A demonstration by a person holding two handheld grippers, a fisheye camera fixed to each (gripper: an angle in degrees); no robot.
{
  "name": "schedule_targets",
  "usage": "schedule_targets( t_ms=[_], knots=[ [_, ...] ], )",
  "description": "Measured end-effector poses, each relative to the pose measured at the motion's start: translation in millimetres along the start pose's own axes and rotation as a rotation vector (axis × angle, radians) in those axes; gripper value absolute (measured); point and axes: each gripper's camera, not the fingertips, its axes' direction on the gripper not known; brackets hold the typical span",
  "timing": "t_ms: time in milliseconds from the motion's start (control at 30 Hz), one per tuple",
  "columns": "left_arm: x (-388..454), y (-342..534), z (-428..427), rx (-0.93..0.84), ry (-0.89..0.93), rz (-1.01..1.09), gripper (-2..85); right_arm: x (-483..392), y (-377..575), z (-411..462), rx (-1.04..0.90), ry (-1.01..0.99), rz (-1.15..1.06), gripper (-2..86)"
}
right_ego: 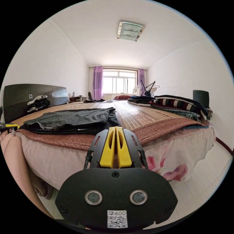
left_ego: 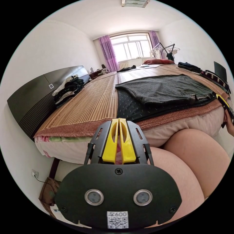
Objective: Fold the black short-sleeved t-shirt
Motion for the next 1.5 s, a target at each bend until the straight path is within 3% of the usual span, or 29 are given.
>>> schedule_targets(
  t_ms=[1500],
  knots=[
    [-17.3, -11.7, 70.3, 0.009, -0.001, -0.006, 0.2, 7.7, -10.1, 41.2, 0.021, 0.005, -0.003, -0.8]
  ],
)
